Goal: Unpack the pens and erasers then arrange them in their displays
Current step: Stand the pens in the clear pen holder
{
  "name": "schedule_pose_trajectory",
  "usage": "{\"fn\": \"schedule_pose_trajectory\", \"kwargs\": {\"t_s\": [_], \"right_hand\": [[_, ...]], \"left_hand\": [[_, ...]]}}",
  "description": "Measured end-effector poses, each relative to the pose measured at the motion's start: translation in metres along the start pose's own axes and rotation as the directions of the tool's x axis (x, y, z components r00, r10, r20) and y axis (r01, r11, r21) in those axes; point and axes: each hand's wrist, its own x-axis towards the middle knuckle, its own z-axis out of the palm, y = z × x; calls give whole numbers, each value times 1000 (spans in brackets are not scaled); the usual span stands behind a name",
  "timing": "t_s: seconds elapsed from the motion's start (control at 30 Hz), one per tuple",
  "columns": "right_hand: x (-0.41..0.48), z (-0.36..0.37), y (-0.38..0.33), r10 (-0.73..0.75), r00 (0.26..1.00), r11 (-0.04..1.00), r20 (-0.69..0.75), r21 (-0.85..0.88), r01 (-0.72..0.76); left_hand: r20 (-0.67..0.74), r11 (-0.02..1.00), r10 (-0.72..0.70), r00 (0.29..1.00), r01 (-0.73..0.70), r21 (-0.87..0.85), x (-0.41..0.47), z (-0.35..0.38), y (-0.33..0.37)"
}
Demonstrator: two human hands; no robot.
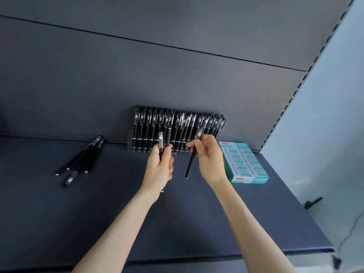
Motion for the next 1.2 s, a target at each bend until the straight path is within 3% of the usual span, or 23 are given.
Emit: {"fn": "schedule_pose_trajectory", "kwargs": {"t_s": [0.23, 0.47, 0.73, 0.93, 1.2], "right_hand": [[36, -32, 11, -193, 972, 980, -136, -82, 183], [77, -19, 11, -221, 956, 975, -191, -45, 217], [88, -1, 28, -283, 952, 951, -114, -160, 264], [88, 0, 30, -382, 924, 864, -14, -359, 352], [91, 1, 28, -350, 934, 813, 72, -472, 341]], "left_hand": [[-79, 1000, -30, 996, 29, -12, 3, 33, -6], [-134, 998, -44, 990, 37, -57, 17, 29, -18], [-126, 995, -63, 990, 53, -86, 24, 15, -31], [-118, 987, -78, 990, 60, -148, 25, 15, -30], [-92, 989, -72, 993, 59, -133, 25, 18, -30]]}}
